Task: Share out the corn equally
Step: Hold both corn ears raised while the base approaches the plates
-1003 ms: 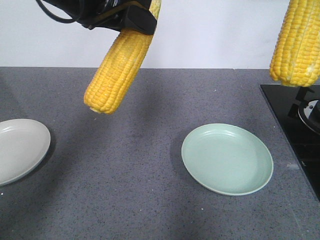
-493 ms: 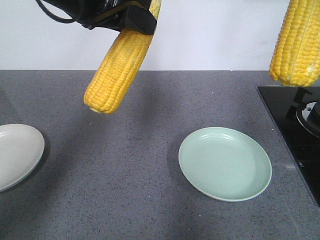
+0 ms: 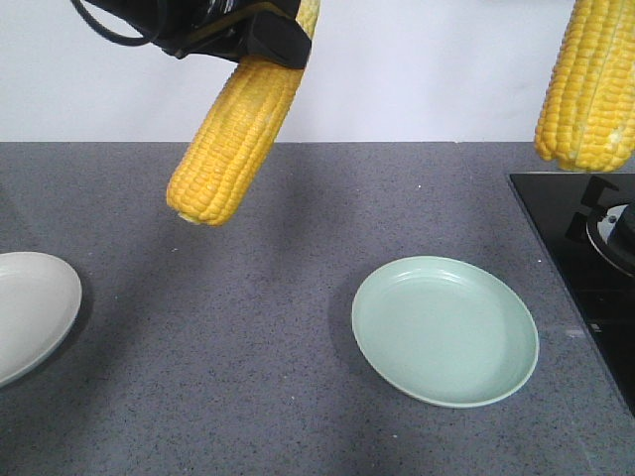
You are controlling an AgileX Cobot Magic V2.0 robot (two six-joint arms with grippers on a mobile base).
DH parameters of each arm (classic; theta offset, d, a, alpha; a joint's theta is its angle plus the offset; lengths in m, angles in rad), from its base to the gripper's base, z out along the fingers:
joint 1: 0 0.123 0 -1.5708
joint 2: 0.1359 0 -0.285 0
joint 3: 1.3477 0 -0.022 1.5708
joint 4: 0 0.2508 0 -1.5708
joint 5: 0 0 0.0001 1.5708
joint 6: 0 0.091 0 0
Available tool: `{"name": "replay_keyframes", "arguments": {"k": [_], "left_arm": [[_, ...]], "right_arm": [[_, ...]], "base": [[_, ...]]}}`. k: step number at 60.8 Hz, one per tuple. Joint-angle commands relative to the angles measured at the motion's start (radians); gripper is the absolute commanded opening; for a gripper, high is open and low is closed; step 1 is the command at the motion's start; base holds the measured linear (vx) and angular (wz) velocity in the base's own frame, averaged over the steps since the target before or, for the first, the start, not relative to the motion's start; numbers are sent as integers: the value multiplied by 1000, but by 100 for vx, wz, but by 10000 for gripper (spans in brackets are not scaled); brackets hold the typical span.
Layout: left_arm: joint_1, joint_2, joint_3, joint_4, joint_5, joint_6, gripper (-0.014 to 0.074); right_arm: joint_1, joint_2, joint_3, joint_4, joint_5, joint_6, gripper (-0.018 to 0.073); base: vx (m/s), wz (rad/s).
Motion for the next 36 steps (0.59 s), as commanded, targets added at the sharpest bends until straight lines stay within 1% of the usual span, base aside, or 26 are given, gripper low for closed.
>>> {"name": "replay_keyframes", "arguments": {"k": [1,36], "left_arm": [[1,-40,-26,-26,-57,0,-7],[1,-40,-26,-26,-57,0,-7]], "right_arm": [[-6,-22,-19,13,-5,-8,-4],[-6,-22,-19,13,-5,-8,-4]], "base": [[2,-1],[1,-1]]}}
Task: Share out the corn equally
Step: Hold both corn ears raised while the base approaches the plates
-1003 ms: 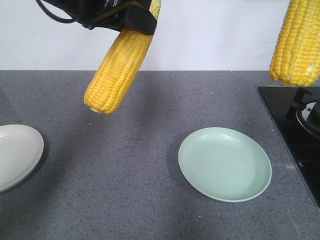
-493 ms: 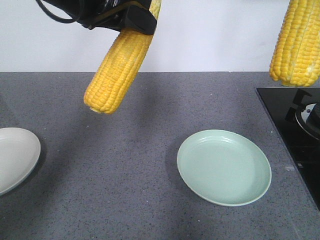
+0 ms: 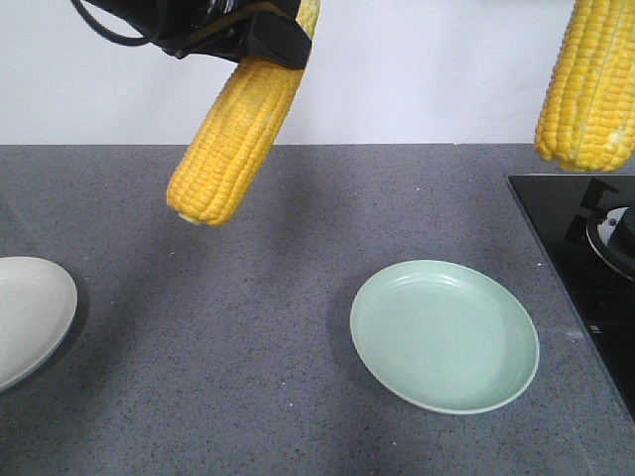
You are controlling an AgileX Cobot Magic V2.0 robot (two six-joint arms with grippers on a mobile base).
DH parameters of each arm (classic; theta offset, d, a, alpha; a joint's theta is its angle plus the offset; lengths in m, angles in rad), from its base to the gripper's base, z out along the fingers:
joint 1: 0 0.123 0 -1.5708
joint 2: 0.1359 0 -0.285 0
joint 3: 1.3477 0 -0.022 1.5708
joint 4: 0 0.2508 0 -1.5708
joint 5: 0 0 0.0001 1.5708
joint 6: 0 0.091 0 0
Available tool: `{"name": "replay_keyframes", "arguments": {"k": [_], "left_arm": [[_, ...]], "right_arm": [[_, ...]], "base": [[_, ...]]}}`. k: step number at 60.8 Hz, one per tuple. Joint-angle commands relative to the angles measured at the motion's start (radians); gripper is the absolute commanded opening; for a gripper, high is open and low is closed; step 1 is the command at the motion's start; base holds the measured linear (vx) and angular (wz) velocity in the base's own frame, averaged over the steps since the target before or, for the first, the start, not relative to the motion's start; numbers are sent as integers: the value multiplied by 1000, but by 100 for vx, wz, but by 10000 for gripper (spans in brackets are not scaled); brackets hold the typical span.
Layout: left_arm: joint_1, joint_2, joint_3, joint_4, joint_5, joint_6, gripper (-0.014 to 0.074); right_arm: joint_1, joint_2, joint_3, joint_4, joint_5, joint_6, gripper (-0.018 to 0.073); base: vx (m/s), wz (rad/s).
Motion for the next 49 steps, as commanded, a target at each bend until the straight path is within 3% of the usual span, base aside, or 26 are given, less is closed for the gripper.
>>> {"name": "replay_keyframes", "arguments": {"k": [1,49], "left_arm": [[1,-40,-26,-26,-57,0,-7],[1,-40,-26,-26,-57,0,-7]], "right_arm": [[-6,-22,-19,13,-5,-8,-4],[-6,-22,-19,13,-5,-7,-4]], "base": [[1,-1],[1,0]]}}
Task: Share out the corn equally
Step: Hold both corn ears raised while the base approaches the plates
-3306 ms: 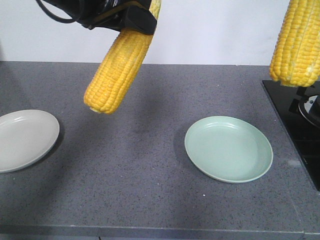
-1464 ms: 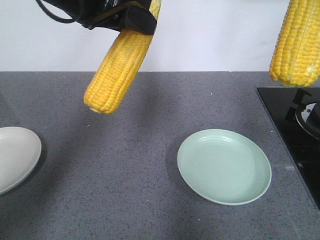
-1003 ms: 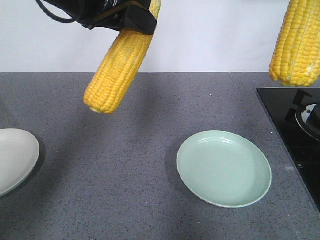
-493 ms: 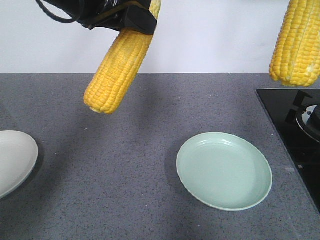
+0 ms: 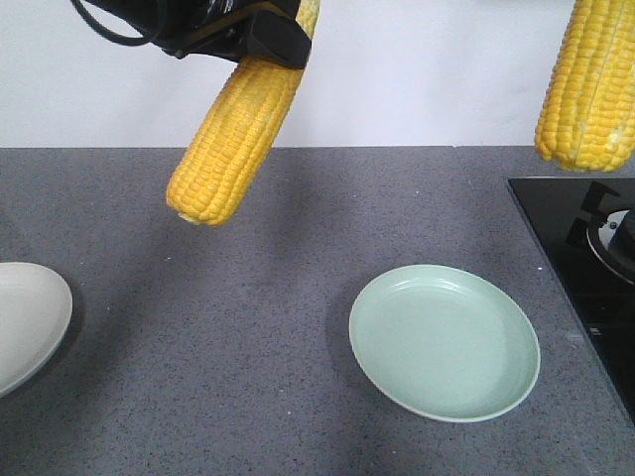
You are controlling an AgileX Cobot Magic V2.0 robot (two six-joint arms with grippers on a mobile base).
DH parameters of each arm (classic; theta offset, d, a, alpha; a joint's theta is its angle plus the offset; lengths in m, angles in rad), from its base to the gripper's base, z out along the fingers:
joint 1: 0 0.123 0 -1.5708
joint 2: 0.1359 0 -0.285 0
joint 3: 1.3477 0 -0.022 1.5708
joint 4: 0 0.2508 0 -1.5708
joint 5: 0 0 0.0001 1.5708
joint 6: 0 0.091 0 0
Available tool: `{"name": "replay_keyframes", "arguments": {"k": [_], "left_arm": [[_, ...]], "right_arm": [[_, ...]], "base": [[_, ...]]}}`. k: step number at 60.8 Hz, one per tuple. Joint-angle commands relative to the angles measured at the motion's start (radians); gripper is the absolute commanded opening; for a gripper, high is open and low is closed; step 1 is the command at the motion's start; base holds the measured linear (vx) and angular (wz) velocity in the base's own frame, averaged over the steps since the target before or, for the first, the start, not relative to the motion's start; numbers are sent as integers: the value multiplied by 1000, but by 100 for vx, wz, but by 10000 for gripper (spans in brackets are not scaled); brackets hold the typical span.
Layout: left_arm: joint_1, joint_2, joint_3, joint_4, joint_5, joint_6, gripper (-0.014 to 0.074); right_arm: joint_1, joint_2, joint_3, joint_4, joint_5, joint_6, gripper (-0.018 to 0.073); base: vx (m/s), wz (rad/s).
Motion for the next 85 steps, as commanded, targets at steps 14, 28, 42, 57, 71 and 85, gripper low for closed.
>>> {"name": "replay_keyframes", "arguments": {"k": [14,28,42,57,71,85], "left_arm": [[1,-40,-26,-26,-57,0,-7],[1,-40,-26,-26,-57,0,-7],[1,-40,-26,-26,-57,0,-7],[1,-40,-26,-26,-57,0,-7],[1,-40,-26,-26,-57,0,-7],[1,-40,-26,-26,-57,0,-7]], "right_arm": [[-6,-22,-19,13,-5,-7,-4],[-6,-22,-19,13,-5,-7,-4],[-6,-22,-19,13,-5,-7,-4],[-6,-22,-19,13,-5,-7,-4],[-6,-22,-19,13,-5,-7,-4],[-6,-22,-19,13,-5,-7,-4]], "base": [[0,0],[0,0],[0,0],[0,0],[0,0],[0,0]]}}
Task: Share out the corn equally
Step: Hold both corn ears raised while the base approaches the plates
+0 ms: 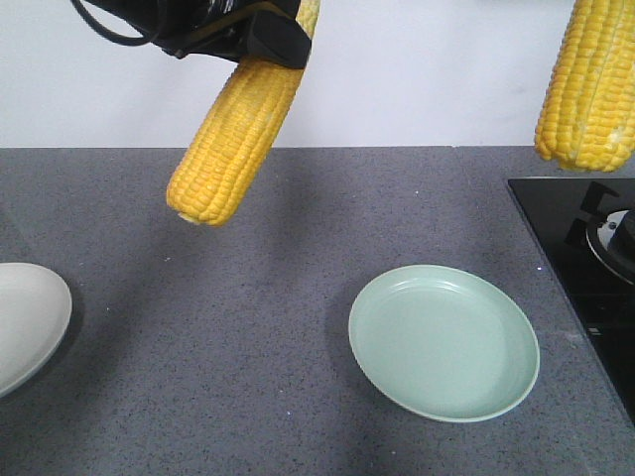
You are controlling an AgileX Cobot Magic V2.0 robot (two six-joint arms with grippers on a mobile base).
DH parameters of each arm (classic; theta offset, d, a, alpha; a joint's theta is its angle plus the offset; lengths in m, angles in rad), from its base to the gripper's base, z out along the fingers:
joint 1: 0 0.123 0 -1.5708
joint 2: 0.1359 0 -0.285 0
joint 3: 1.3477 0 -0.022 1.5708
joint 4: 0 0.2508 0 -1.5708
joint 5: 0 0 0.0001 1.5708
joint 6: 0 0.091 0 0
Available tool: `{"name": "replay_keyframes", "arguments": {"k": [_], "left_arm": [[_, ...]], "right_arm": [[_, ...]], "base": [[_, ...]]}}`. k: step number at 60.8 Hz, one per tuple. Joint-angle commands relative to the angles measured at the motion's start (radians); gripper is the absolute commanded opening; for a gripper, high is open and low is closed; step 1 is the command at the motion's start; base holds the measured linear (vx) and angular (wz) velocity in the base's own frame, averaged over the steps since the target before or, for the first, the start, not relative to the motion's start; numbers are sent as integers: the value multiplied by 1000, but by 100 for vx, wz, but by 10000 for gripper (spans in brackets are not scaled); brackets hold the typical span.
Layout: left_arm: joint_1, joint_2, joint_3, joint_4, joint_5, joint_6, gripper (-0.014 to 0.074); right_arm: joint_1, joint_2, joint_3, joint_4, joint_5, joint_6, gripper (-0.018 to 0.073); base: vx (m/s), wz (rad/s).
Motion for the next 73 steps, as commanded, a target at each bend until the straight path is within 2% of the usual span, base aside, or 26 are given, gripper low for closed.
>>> {"name": "replay_keyframes", "arguments": {"k": [1,73], "left_arm": [[1,-40,-26,-26,-57,0,-7],[1,-40,-26,-26,-57,0,-7]], "right_arm": [[-6,-22,-19,13,-5,-7,-4],[-6,-22,-19,13,-5,-7,-4]], "base": [[0,0],[0,0]]}}
